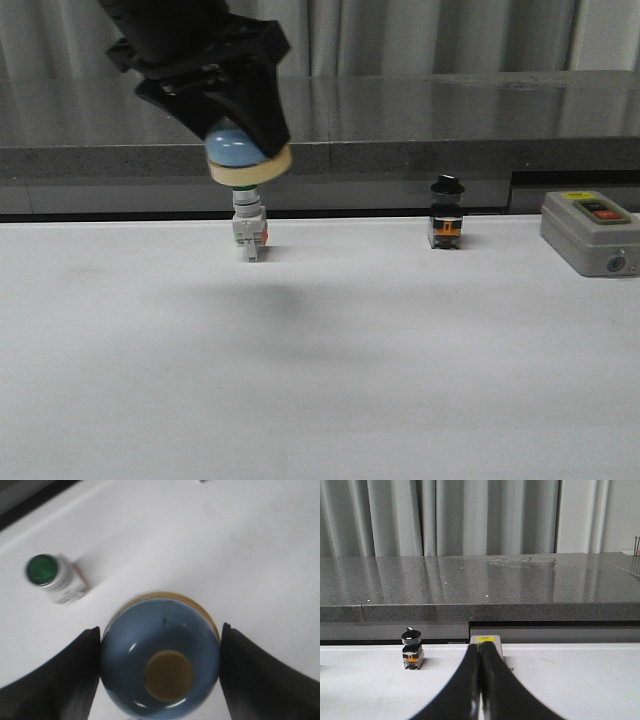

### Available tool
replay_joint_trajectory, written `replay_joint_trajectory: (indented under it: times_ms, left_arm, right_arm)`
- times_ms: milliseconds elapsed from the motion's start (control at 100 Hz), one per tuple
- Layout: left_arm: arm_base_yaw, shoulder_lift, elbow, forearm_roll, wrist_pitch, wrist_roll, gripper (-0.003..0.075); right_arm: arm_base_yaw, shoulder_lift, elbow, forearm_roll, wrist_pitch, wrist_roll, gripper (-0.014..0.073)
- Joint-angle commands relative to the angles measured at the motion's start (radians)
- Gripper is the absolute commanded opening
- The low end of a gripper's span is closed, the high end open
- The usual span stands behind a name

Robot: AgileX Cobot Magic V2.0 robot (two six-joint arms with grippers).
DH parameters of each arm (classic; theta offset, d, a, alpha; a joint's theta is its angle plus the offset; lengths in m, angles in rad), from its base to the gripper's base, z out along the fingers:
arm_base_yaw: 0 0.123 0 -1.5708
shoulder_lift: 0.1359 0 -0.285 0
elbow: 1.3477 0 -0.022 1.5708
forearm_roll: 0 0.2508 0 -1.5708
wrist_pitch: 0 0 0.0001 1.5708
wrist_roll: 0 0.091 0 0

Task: Place and press bell with both arms
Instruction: 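Lift the bell with the left gripper and carry it toward the table center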

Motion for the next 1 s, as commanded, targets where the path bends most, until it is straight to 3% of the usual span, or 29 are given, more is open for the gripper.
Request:
replay_joint_trajectory:
  times_ms: [0, 280, 520, 630, 730, 790, 990]
  left_arm:
    - [-0.059, -0.014, -0.033, -0.018, -0.043, 0.005, 0.0266]
    - [-0.187, 0.112, -0.033, -0.017, -0.135, 0.02, 0.0266]
    - [-0.204, 0.202, -0.033, -0.017, -0.167, 0.021, 0.027]
    - [-0.204, 0.206, -0.033, -0.017, -0.17, 0.021, 0.0356]
    - [-0.204, 0.206, -0.043, -0.017, -0.172, 0.021, 0.0515]
    - [-0.204, 0.204, -0.046, -0.017, -0.179, 0.021, 0.0566]
    - [-0.204, 0.2, -0.069, -0.017, -0.178, 0.015, 0.0566]
  right_arm:
    - [-0.005, -0.018, -0.014, -0.011, -0.083, -0.002, -0.006]
    - [-0.005, -0.018, -0.014, -0.011, -0.083, -0.002, -0.006]
    - [-0.005, -0.018, -0.014, -0.011, -0.083, -0.002, -0.006]
    - [-0.005, -0.018, -0.014, -0.011, -0.083, -0.002, -0.006]
    - [-0.005, -0.018, -0.014, -0.011, -0.083, -0.002, -0.006]
    - [-0.005, -0.018, -0.014, -0.011, -0.083, -0.002, -0.006]
    - [-0.005, -0.018, -0.014, -0.011, -0.083, -0.002, -0.006]
